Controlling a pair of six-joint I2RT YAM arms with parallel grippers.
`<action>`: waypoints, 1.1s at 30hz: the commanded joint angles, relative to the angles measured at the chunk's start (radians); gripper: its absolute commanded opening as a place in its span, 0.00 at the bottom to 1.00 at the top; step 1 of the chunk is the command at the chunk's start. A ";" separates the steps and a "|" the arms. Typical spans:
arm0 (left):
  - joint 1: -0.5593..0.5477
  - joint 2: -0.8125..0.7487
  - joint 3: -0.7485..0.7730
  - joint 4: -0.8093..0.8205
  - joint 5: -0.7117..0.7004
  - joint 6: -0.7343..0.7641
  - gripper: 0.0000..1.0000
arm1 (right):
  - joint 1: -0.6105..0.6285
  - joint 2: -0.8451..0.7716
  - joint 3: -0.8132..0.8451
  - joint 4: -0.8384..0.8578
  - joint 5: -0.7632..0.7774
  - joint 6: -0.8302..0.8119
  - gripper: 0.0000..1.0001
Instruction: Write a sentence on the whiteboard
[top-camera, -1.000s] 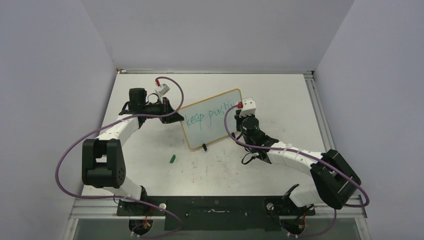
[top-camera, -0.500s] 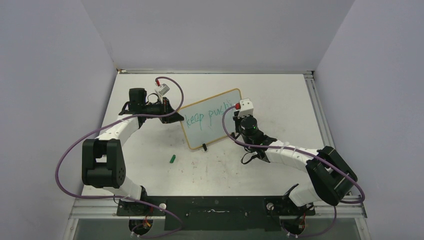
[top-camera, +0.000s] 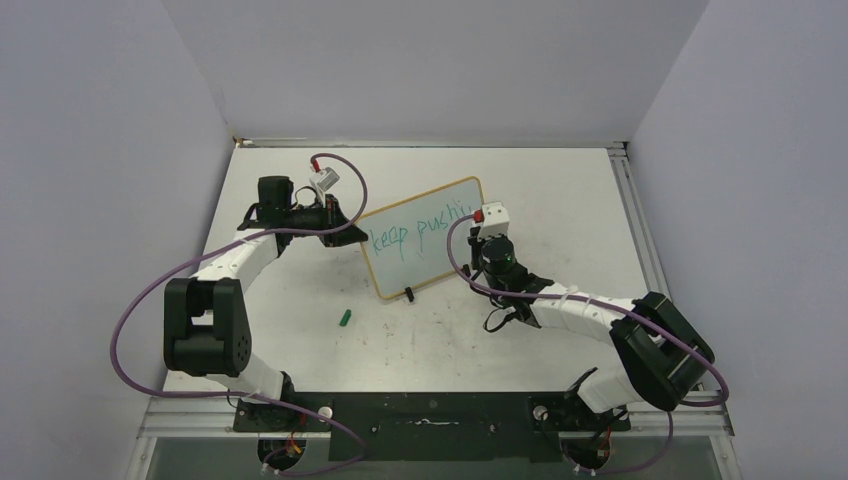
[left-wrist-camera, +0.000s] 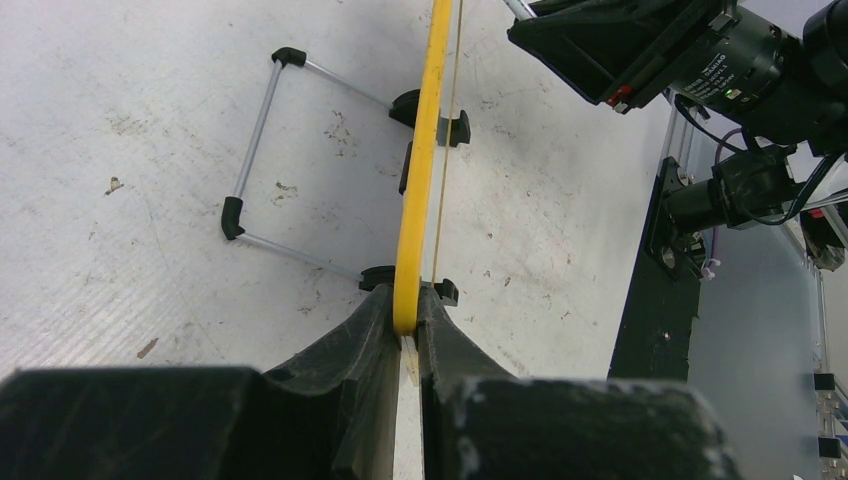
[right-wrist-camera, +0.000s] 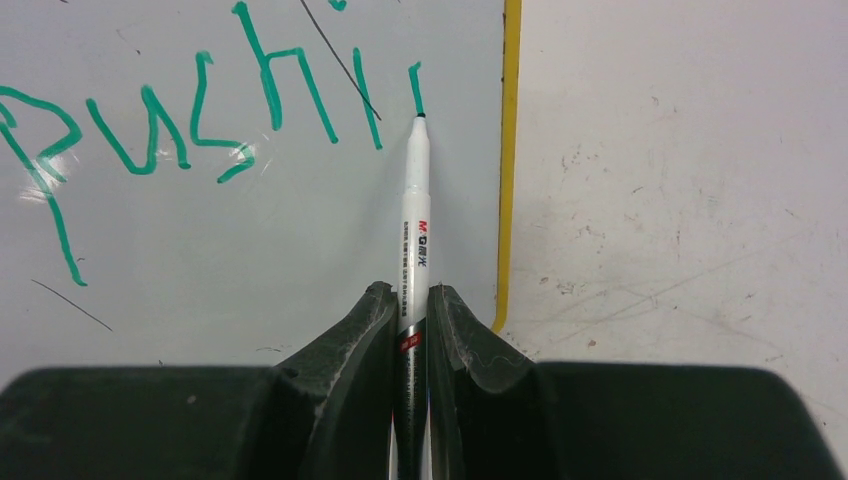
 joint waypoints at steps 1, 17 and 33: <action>0.004 -0.032 0.039 0.004 -0.025 0.021 0.00 | -0.003 -0.015 -0.021 -0.008 -0.017 0.033 0.05; 0.003 -0.031 0.038 0.004 -0.024 0.021 0.00 | -0.008 0.014 0.082 0.021 0.004 -0.039 0.05; 0.003 -0.030 0.039 0.003 -0.025 0.022 0.00 | -0.036 0.019 0.058 0.010 0.005 -0.018 0.05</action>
